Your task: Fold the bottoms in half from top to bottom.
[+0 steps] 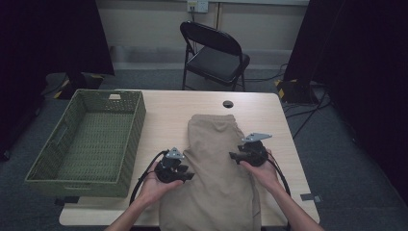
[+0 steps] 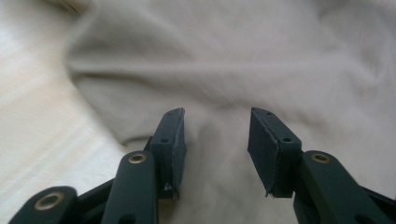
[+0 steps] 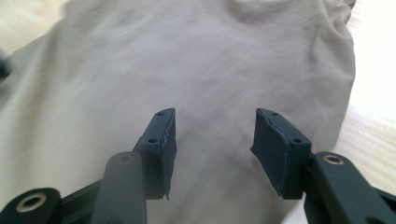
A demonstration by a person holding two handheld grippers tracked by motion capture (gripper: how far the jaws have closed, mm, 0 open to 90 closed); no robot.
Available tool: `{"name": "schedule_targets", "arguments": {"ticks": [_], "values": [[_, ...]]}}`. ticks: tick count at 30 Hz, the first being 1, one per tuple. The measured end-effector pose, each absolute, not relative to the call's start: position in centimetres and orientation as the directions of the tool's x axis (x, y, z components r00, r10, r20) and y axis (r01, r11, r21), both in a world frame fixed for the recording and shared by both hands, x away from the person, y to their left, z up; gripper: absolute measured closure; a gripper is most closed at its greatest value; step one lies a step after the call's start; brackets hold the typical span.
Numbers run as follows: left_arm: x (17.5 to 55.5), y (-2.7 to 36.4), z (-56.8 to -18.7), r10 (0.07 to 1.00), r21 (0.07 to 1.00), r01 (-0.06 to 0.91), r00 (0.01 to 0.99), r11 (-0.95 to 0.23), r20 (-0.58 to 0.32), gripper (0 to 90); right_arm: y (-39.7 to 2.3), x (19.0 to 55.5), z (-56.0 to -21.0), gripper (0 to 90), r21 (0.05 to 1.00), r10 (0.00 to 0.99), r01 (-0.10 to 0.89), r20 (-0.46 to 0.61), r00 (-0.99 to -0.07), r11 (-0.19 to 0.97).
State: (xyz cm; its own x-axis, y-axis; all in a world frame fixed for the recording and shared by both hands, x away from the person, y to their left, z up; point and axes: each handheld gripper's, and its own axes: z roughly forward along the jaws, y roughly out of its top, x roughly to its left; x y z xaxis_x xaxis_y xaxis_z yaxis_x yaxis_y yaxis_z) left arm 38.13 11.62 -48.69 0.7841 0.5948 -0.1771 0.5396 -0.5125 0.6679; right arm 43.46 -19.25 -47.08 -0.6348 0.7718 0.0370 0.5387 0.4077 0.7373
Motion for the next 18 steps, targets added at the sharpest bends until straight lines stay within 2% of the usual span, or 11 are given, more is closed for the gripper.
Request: {"name": "schedule_targets", "arguments": {"ticks": [4,9,15,18], "values": [[37.4,11.4,-48.7,0.579,0.649,0.531,0.798,-0.545,-0.167,61.8,-18.5,45.1,-48.1,47.0,0.727,0.779,0.552,0.038,-0.626,0.408],[36.3,12.0,-48.6,0.569,0.64,0.555,0.793,-0.531,-0.216,61.8,-17.9,45.0,-49.5,46.4,0.702,0.762,0.55,0.015,-0.647,0.453],[36.9,12.9,-47.2,0.565,0.711,0.531,0.794,-0.462,-0.226,59.3,-17.1,44.0,-49.5,45.7,0.697,0.726,0.516,-0.01,-0.688,0.498],[37.7,13.6,-46.9,0.594,0.735,0.531,0.774,-0.421,-0.219,59.3,-16.4,43.0,-49.6,45.8,0.702,0.696,0.49,-0.011,-0.718,0.516]]}}
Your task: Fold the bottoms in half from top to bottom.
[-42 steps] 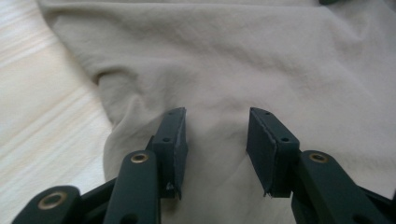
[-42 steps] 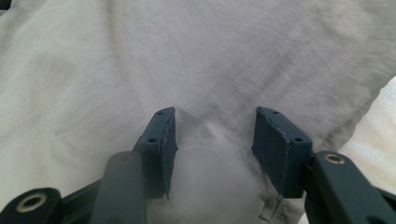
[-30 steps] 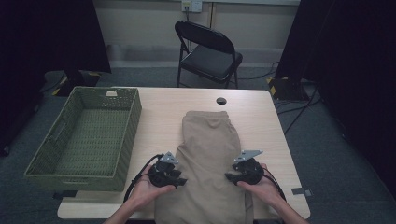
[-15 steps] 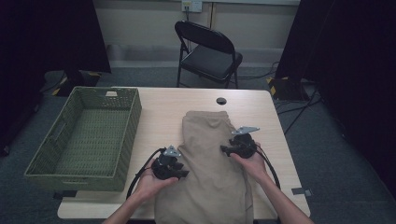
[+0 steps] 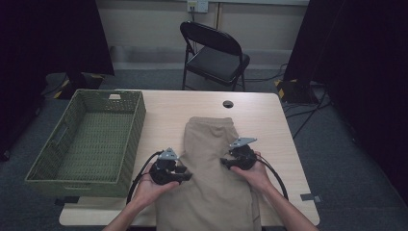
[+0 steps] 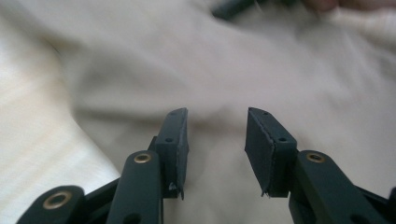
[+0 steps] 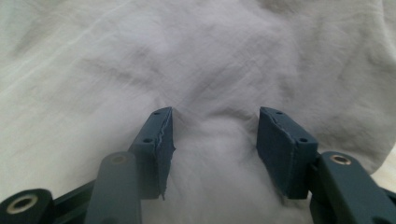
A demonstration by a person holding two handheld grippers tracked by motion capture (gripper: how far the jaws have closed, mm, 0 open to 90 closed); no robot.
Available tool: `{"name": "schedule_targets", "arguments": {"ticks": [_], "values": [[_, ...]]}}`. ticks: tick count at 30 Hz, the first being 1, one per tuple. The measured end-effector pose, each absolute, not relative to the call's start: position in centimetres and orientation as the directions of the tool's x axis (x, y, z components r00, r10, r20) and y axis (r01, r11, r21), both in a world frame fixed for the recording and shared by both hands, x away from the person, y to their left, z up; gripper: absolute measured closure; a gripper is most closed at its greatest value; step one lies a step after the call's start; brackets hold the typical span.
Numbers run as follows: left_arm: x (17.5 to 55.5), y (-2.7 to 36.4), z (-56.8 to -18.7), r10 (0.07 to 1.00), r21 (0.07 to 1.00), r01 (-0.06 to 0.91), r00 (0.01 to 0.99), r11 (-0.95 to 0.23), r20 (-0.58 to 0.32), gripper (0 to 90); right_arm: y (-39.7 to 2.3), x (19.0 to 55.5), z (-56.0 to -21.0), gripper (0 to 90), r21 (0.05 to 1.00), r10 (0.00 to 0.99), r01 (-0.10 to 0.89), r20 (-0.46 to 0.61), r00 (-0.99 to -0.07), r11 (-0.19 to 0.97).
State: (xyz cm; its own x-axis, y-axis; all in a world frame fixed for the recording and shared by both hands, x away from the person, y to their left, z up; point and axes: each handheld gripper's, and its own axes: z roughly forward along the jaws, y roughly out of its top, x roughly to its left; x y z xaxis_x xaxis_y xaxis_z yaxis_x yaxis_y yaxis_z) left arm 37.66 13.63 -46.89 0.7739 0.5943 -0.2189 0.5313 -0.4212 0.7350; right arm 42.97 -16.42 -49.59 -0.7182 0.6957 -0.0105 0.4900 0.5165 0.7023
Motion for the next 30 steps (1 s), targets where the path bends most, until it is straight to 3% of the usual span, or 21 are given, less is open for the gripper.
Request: {"name": "schedule_targets", "arguments": {"ticks": [8,18,24,30], "values": [[38.9,14.4,-46.4,0.644,0.759,0.536,0.737,-0.371,-0.206,58.2,-14.6,39.8,-49.5,45.8,0.695,0.617,0.439,-0.009,-0.787,0.569],[38.6,12.7,-49.0,0.627,0.672,0.541,0.765,-0.506,-0.144,59.7,-15.6,36.5,-49.0,44.4,0.657,0.555,0.419,0.001,-0.832,0.626],[38.7,12.5,-49.1,0.634,0.679,0.546,0.759,-0.491,-0.151,60.7,-16.3,37.7,-47.2,45.0,0.727,0.588,0.422,0.031,-0.808,0.541],[38.8,12.5,-49.1,0.632,0.681,0.544,0.76,-0.49,-0.152,61.7,-17.6,41.3,-44.7,52.2,0.793,0.696,0.443,0.033,-0.717,0.419]]}}
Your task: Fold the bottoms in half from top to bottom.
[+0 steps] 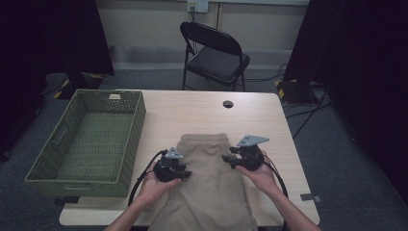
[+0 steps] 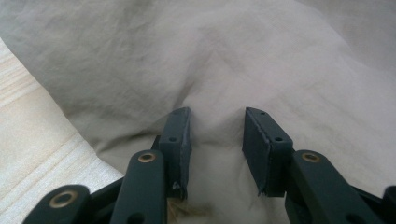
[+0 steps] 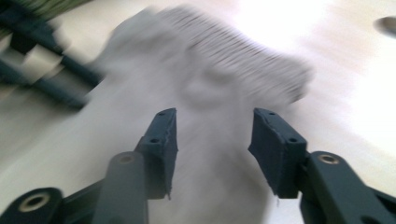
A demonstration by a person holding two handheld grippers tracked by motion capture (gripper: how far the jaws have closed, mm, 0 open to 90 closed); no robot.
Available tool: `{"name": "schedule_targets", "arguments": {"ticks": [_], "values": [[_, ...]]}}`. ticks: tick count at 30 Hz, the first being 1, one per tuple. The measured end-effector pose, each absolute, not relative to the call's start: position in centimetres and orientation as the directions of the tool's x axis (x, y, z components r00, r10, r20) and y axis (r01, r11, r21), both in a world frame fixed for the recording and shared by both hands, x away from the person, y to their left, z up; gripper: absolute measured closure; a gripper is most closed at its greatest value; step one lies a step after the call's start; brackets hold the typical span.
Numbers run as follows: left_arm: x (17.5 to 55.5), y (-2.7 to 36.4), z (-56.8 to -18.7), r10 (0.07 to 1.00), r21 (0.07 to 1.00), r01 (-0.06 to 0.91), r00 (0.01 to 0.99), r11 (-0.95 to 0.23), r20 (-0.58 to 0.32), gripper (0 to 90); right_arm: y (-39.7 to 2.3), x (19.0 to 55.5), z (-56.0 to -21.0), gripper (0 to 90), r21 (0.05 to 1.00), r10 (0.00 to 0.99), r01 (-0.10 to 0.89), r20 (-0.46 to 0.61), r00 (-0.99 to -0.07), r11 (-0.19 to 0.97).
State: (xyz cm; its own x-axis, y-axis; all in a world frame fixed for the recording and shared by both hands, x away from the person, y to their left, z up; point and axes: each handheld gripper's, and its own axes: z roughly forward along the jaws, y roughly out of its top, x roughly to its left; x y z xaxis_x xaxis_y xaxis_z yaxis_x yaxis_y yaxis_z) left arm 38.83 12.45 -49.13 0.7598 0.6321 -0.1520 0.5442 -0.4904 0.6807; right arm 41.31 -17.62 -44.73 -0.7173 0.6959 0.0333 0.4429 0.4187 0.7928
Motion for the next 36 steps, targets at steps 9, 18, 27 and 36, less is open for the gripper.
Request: {"name": "schedule_targets", "arguments": {"ticks": [9,18,27,36], "values": [[38.9,12.4,-49.1,0.63,0.681,0.542,0.762,-0.492,-0.152,62.3,-17.2,48.2,-46.3,48.8,0.773,0.773,0.528,0.078,-0.63,0.352],[38.8,12.5,-49.1,0.623,0.681,0.534,0.769,-0.501,-0.144,61.6,-16.8,49.6,-48.8,41.2,0.74,0.769,0.565,0.104,-0.631,0.364],[38.8,12.4,-49.1,0.622,0.68,0.531,0.77,-0.506,-0.139,61.5,-16.4,48.9,-50.0,42.0,0.745,0.743,0.541,0.092,-0.663,0.391],[38.8,12.3,-48.9,0.62,0.671,0.525,0.775,-0.523,-0.123,60.5,-16.4,48.5,-50.1,52.6,0.748,0.729,0.536,0.104,-0.676,0.391]]}}
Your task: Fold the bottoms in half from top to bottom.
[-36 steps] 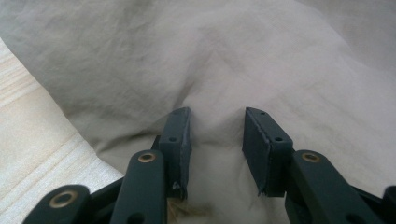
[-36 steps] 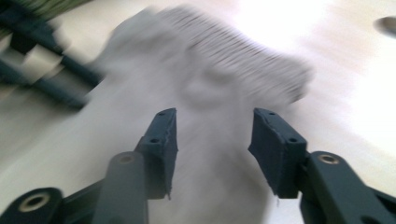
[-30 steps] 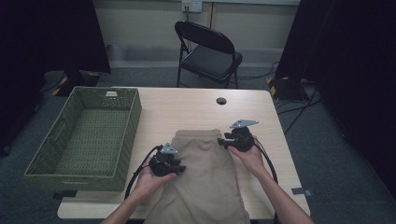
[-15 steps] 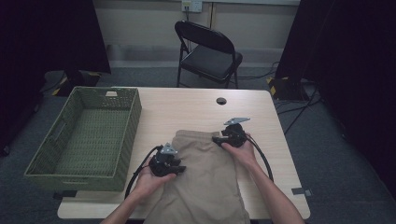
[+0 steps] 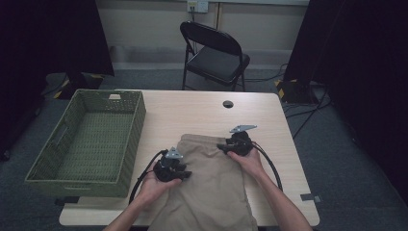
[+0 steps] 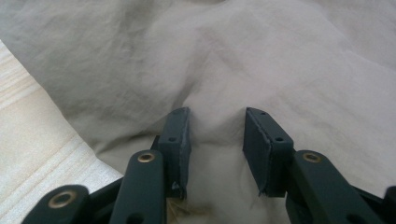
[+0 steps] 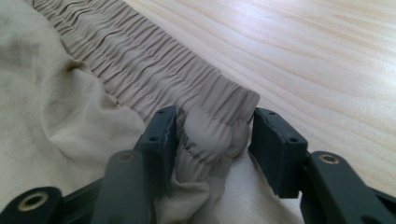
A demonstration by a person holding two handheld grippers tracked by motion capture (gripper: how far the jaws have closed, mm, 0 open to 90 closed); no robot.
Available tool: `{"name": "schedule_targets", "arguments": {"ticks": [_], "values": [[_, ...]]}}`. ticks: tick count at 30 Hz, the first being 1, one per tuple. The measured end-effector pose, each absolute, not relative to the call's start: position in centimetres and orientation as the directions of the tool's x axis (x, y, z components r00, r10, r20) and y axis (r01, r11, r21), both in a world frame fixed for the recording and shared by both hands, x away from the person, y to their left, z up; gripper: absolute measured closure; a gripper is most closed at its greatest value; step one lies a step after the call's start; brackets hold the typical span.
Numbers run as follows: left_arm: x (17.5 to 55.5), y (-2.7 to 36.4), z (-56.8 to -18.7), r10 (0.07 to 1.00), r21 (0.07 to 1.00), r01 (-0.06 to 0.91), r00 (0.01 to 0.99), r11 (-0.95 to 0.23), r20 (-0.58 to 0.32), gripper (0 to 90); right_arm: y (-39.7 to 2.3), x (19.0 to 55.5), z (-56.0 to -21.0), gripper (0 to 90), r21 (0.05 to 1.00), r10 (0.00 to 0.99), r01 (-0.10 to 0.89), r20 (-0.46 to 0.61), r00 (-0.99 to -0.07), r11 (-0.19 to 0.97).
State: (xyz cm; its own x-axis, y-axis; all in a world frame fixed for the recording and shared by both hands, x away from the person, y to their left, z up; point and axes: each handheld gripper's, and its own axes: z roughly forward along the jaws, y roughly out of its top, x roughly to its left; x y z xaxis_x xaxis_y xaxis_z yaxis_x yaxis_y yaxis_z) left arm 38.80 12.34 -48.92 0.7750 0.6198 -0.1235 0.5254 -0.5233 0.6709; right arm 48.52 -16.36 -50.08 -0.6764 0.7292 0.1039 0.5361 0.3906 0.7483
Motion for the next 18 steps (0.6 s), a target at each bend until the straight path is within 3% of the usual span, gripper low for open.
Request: {"name": "schedule_targets", "arguments": {"ticks": [4,8,18], "values": [[38.9,12.3,-47.5,0.61,0.712,0.501,0.782,-0.492,-0.129,56.8,-16.0,48.1,-49.9,55.9,0.743,0.711,0.524,0.093,-0.697,0.416],[39.6,13.1,-45.4,0.644,0.773,0.51,0.744,-0.377,-0.176,55.1,-15.5,47.5,-49.7,56.7,0.735,0.686,0.499,0.065,-0.725,0.459],[43.2,15.5,-45.9,0.718,0.765,0.584,0.653,-0.272,-0.243,45.9,-15.0,44.7,-49.3,56.2,0.718,0.635,0.46,0.034,-0.772,0.522]]}}
